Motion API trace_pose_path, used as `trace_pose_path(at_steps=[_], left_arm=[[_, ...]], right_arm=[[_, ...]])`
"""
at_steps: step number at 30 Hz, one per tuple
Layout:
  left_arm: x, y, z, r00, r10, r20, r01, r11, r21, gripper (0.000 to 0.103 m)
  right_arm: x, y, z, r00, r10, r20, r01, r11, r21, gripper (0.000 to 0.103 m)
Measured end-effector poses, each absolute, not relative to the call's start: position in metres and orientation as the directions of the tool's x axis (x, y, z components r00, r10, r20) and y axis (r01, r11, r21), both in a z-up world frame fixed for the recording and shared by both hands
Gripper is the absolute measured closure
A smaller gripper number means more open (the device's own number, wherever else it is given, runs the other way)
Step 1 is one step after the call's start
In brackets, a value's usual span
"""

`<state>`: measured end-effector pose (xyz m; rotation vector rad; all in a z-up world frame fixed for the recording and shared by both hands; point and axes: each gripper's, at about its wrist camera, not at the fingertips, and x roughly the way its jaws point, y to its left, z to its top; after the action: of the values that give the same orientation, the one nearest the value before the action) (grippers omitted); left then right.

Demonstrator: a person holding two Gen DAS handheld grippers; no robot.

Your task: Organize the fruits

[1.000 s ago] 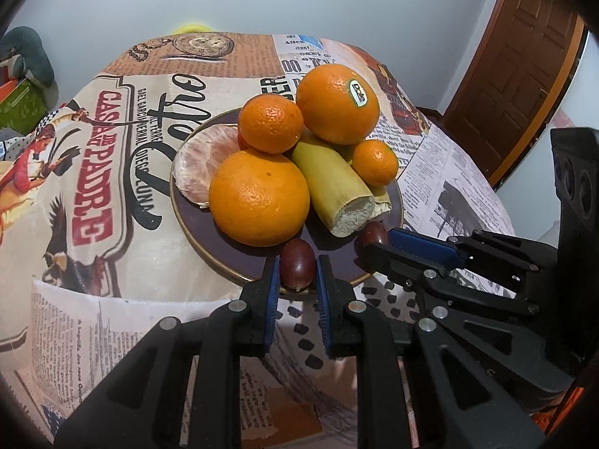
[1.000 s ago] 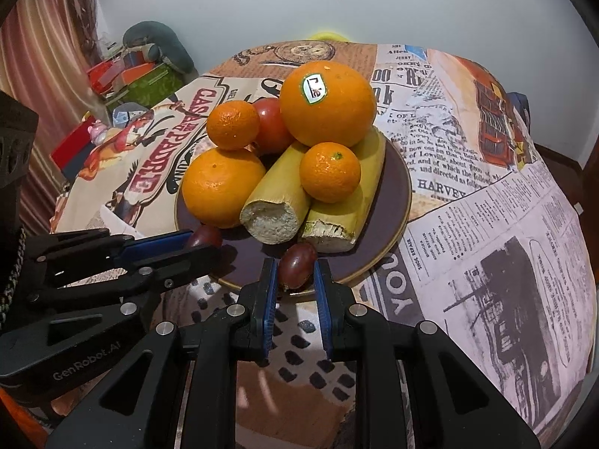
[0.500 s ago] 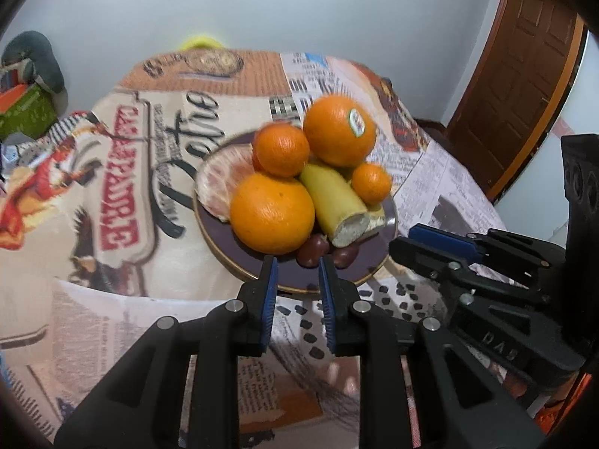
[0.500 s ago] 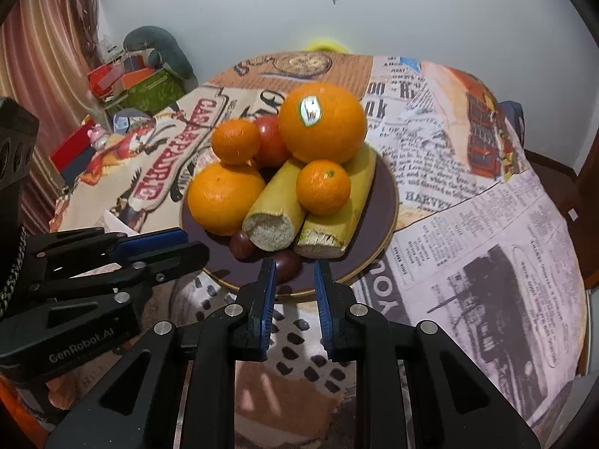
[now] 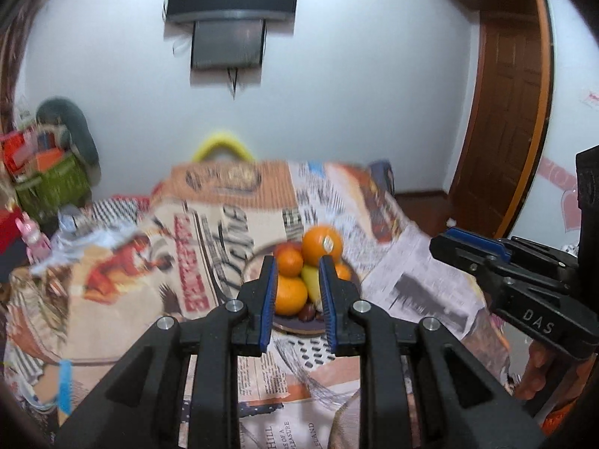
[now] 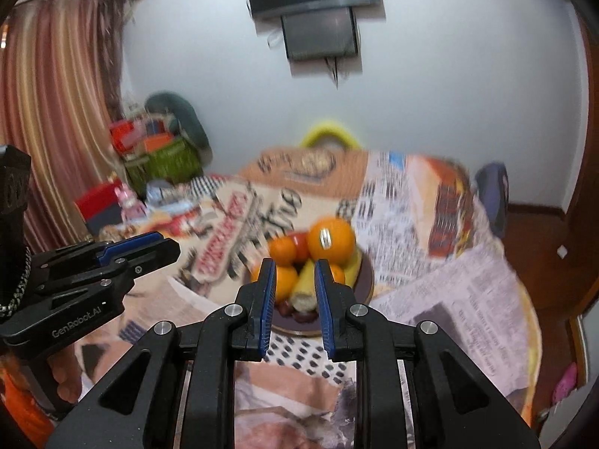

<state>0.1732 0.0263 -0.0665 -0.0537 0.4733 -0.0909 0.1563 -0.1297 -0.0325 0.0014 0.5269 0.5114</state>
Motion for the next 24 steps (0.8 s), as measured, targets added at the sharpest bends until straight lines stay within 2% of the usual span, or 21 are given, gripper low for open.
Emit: trace_pose_path(at_steps=[9,11,13,15,18,20,24], left_arm=[[0.094,0.018,-0.002,0.959,-0.105,-0.265,0.097,0.994,-0.042,0.079],[0.077,0.015,0.008,0.970,-0.091,-0.226,0.087,0.996,-0.028,0.073],[0.061,0.013,0.015,0.979,-0.079,-0.186,0.077,0.997,-0.019,0.061],[0.050,0.012,0.018,0.985,-0.064,-0.158,0.062,0.998,-0.014,0.056],[0.035,0.013,0.023,0.990,-0.051,-0.130,0.049,0.999,-0.018,0.044],[0.031,0.013,0.024,0.992,-0.042,-0.119,0.041,0.999,-0.016,0.042],[0.022,0.014,0.025,0.994,-0.029,-0.105,0.027,0.999,-0.017,0.023]], right_arm=[[0.075,-0.142,0.036,0.839,0.475,-0.266,-0.472,0.878,0.080,0.078],[0.062,-0.144,0.043,0.848,0.475,-0.235,-0.471,0.879,0.076,0.075],[0.051,-0.146,0.048,0.858,0.471,-0.206,-0.467,0.881,0.072,0.070],[0.044,-0.146,0.051,0.864,0.468,-0.185,-0.463,0.884,0.070,0.065],[0.038,-0.146,0.050,0.873,0.459,-0.165,-0.454,0.888,0.067,0.054],[0.035,-0.145,0.049,0.881,0.447,-0.155,-0.443,0.894,0.063,0.045],[0.028,-0.144,0.048,0.892,0.428,-0.145,-0.424,0.904,0.057,0.036]])
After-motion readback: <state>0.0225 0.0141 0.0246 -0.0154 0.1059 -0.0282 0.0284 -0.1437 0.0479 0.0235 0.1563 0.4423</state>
